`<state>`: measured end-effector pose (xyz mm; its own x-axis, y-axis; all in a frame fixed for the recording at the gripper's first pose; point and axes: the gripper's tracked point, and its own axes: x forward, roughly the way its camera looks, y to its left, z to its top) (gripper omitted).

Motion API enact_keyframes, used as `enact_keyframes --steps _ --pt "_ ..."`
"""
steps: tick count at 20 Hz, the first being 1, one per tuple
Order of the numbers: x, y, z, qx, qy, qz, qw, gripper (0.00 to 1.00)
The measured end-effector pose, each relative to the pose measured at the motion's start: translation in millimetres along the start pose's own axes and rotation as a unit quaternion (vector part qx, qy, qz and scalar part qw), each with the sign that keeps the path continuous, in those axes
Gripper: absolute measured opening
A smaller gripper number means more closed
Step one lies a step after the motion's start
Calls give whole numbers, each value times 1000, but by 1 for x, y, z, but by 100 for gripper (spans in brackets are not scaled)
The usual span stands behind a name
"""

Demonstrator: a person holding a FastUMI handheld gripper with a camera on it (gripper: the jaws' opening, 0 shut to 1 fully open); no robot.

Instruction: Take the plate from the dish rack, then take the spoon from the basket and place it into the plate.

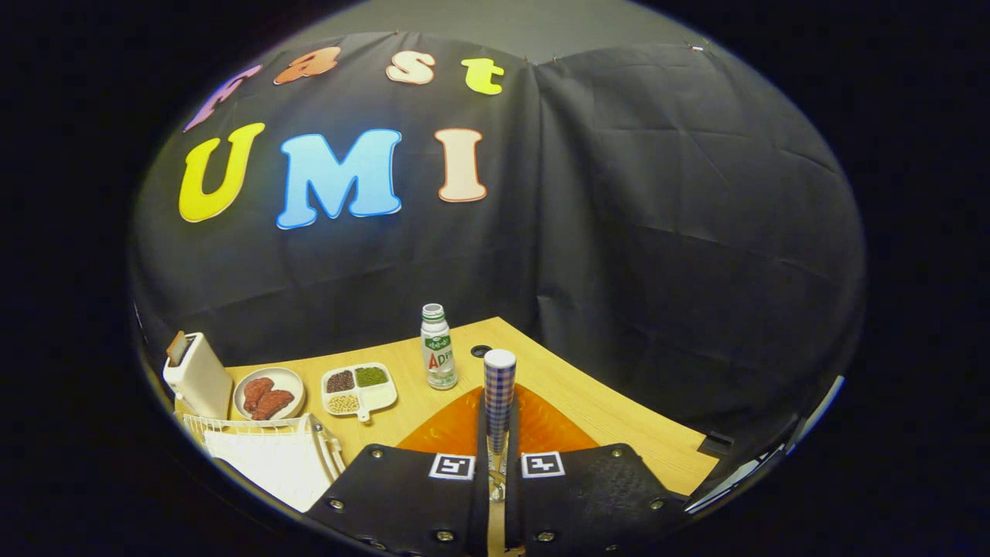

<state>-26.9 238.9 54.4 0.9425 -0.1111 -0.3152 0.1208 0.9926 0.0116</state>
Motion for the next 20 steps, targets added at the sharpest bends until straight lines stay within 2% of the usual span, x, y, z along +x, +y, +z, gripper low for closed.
enact_keyframes --steps 4,11,15,20 --pt "-49 26 -19 -28 3 31 999 8" --pt "-130 83 -98 -85 54 116 988 8" --pt "-160 108 -132 -93 81 155 980 8" --pt "-171 124 -164 -106 101 179 973 8"
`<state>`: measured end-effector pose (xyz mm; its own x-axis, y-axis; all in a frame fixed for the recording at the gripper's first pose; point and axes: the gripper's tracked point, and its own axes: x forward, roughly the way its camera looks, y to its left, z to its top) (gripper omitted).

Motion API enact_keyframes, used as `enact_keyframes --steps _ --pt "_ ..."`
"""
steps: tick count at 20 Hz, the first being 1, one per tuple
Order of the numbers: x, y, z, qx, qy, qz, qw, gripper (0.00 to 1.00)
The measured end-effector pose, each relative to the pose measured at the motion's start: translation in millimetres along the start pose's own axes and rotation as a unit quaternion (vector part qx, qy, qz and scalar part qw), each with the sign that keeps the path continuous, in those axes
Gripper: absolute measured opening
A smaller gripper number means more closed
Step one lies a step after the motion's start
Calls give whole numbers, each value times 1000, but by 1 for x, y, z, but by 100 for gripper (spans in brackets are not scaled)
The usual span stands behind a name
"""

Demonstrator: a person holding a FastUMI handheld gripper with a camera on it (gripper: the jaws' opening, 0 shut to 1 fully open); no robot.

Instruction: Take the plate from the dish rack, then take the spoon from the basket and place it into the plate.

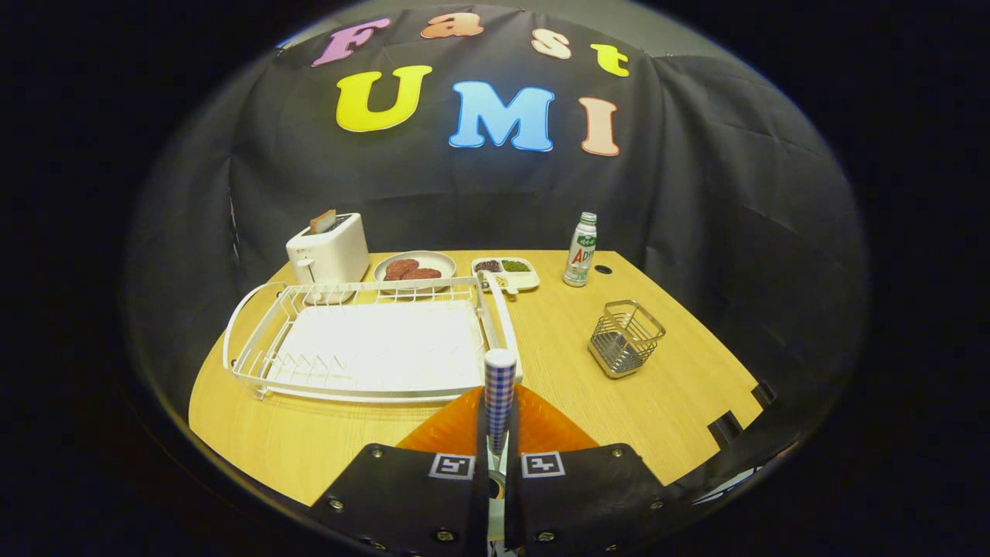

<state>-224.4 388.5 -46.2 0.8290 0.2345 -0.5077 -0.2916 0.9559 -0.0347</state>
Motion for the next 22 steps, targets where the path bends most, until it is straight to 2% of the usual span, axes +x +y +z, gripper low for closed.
enact_keyframes --steps 7,19,22 --pt "8 3 -16 9 19 2 1000 13" --pt "6 -7 -7 29 16 -11 999 14" --pt "2 -18 6 33 3 -26 999 27"
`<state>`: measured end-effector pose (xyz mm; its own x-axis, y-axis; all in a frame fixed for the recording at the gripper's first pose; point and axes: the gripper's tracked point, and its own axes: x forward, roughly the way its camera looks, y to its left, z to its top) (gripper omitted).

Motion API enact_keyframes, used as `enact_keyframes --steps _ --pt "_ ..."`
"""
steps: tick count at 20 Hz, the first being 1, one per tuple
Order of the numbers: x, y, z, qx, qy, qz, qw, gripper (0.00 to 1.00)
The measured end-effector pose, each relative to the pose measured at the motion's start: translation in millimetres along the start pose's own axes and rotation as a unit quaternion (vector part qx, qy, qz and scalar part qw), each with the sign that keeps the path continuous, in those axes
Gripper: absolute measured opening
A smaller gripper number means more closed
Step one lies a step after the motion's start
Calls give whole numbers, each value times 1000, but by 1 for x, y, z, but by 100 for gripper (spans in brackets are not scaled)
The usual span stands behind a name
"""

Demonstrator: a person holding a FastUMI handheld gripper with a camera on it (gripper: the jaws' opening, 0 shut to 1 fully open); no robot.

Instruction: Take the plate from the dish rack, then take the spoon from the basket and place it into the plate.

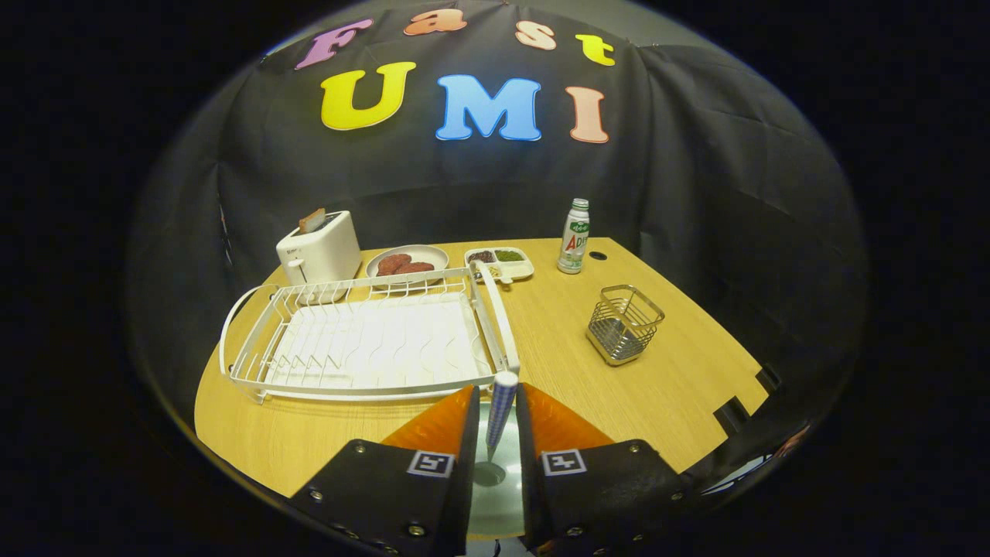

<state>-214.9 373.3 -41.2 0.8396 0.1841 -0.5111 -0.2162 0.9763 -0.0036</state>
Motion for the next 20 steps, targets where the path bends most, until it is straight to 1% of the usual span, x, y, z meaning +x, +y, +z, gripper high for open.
enact_keyframes --steps 8,10,12,14,17,20 --pt "2 -18 30 21 -21 -14 999 28" --pt "-1 -26 47 26 -37 -16 999 28" --pt "-7 -35 75 26 -69 -17 997 28" --pt "-13 -41 110 20 -108 -8 994 28" --pt "-22 -51 170 8 -176 2 984 28" --pt "-32 -58 221 12 -233 17 972 28"
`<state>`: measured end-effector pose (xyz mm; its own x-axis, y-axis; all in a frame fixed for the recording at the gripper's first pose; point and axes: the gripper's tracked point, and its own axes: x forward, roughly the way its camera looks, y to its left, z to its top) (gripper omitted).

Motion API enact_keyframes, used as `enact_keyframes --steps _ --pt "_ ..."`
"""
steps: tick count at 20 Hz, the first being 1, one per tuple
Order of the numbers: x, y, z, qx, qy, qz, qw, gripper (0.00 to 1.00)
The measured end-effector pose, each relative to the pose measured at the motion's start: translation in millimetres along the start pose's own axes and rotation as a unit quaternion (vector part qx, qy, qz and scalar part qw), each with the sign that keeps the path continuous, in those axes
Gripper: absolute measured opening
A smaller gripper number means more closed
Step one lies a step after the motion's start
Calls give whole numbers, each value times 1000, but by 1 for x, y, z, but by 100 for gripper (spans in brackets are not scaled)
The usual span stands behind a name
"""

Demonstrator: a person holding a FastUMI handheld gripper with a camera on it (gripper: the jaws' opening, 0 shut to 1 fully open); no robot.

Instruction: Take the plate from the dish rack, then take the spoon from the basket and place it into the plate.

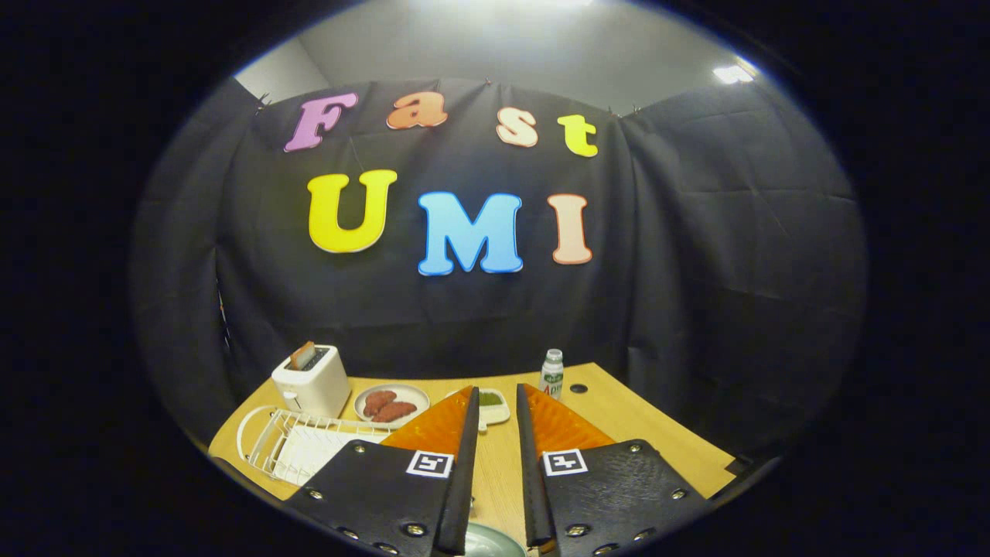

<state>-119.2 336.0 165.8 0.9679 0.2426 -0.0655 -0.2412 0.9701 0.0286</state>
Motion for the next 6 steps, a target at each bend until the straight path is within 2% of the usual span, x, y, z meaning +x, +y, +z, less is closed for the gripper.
enact_keyframes --steps 4,6 --pt "9 -2 43 7 -62 38 997 28" --pt "10 -11 47 5 -69 46 997 28"
